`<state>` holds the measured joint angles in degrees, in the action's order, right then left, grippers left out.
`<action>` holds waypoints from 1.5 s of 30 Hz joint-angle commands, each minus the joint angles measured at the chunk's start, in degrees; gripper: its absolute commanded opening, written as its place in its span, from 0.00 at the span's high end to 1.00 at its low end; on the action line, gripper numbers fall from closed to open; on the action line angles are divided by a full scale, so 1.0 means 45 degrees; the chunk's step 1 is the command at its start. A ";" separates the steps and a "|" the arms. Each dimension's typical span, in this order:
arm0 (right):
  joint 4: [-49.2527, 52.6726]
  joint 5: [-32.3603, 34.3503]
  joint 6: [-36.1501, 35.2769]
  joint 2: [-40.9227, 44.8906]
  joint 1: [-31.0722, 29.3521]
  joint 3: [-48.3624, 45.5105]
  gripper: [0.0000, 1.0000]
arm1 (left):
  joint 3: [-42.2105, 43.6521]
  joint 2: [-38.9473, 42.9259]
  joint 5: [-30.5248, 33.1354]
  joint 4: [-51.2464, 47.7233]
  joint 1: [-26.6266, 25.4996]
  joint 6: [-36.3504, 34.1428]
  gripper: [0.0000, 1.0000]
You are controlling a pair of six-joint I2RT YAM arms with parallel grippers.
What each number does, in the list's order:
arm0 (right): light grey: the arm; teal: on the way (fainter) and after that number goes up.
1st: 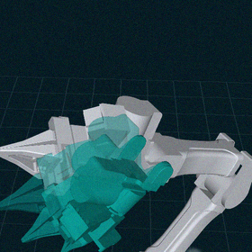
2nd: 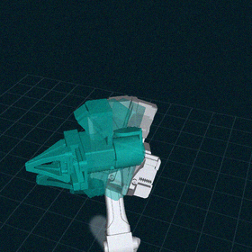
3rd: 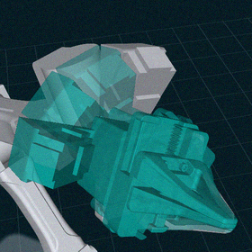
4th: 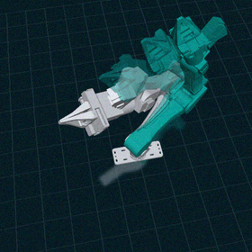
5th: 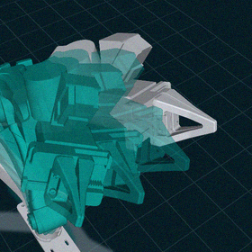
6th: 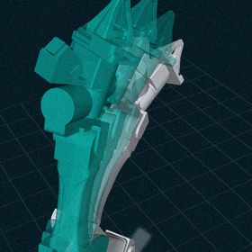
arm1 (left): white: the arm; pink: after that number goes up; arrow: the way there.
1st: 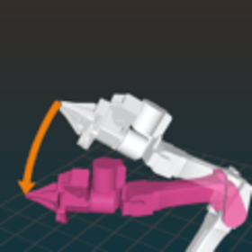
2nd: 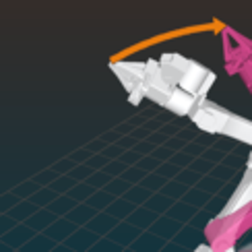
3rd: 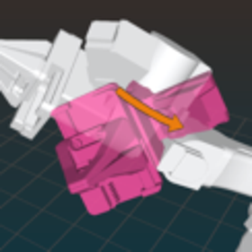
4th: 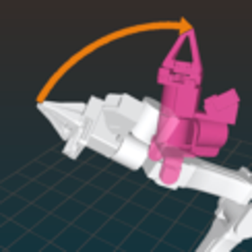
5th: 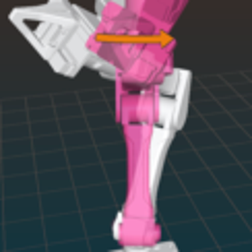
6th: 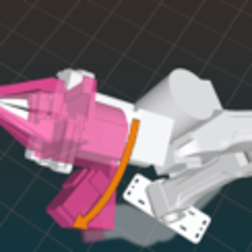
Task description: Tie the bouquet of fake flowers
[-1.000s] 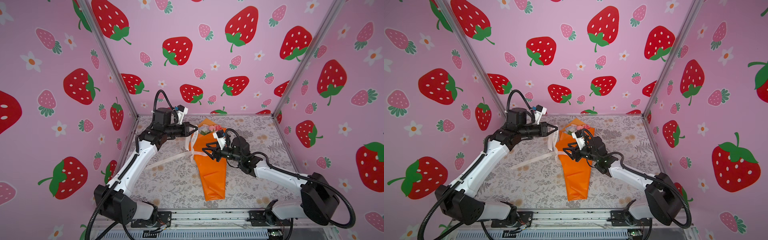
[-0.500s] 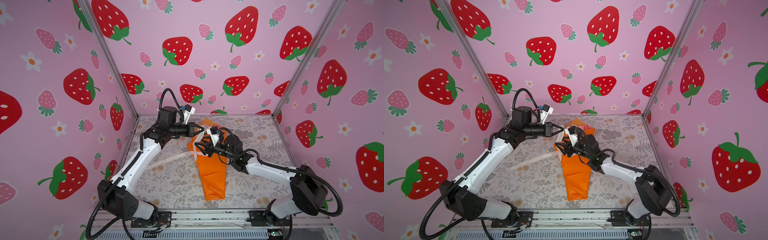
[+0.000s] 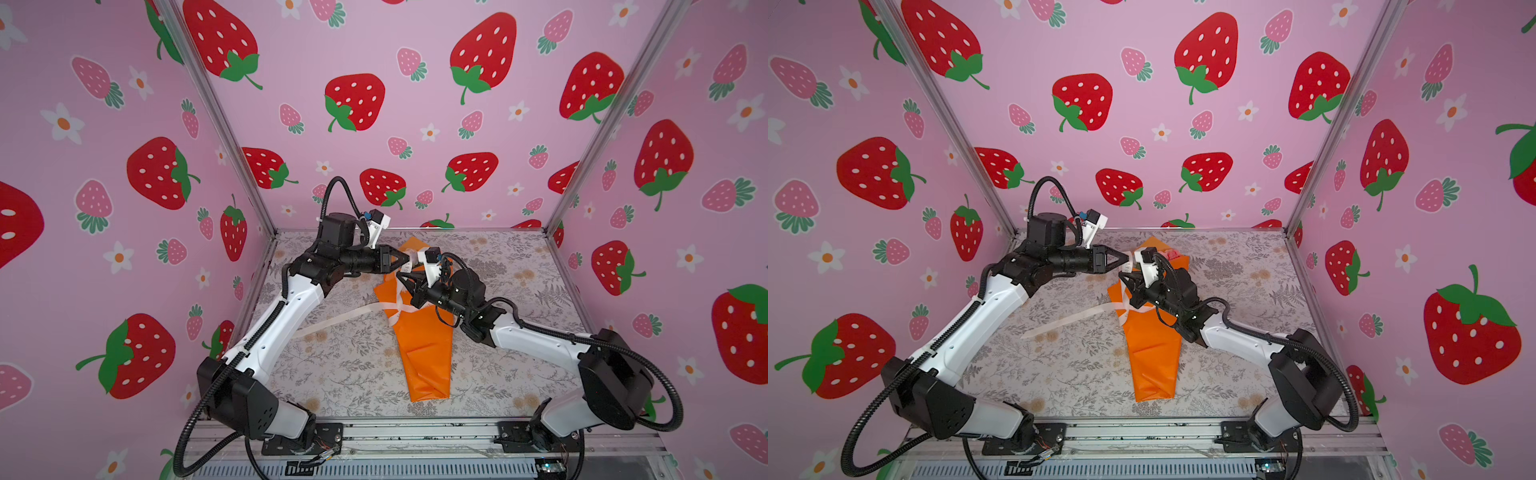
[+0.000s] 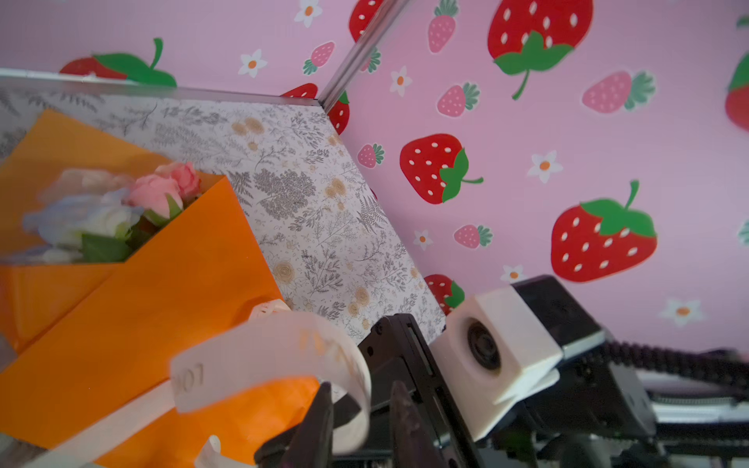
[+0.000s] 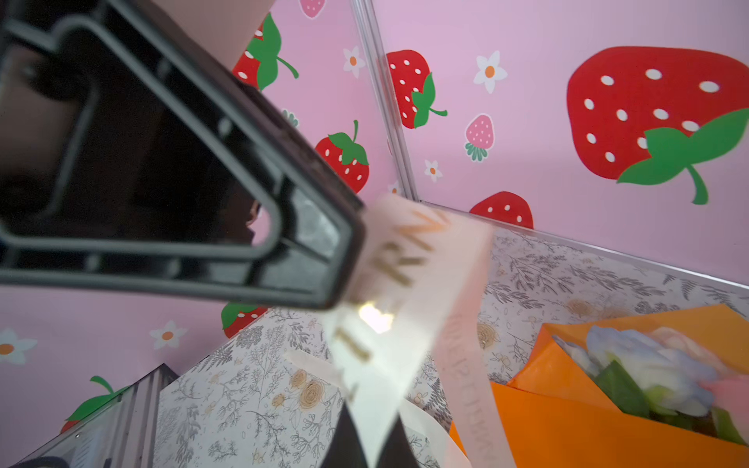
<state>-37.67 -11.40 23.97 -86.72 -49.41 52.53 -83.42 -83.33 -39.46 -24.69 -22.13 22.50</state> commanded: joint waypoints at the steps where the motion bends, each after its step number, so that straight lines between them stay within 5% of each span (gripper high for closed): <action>1: 0.1469 0.1100 0.0627 -0.0033 0.0633 0.0663 1.00 | -0.0322 -0.0036 0.2057 -0.1115 -0.0021 -0.0168 0.43; 4: 0.2338 0.0945 0.0787 -0.0306 0.1196 0.1073 1.00 | 0.0155 -0.0033 0.3053 -0.1524 -0.0012 -0.0231 0.34; 18: 0.4709 0.1903 -0.0672 -0.0927 0.1880 0.2738 1.00 | 0.2731 -0.2335 0.3081 -0.0048 -0.0292 -0.1728 0.29; 45: 0.6796 0.2982 -0.3410 -0.2894 0.2151 0.5416 0.94 | 0.0441 -0.6194 0.4715 -0.0381 -0.1351 -0.4616 0.20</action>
<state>-8.80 0.47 11.07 -98.54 -39.94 76.34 -78.85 -109.27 -18.48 -24.01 -27.64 4.69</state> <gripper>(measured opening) 0.062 0.801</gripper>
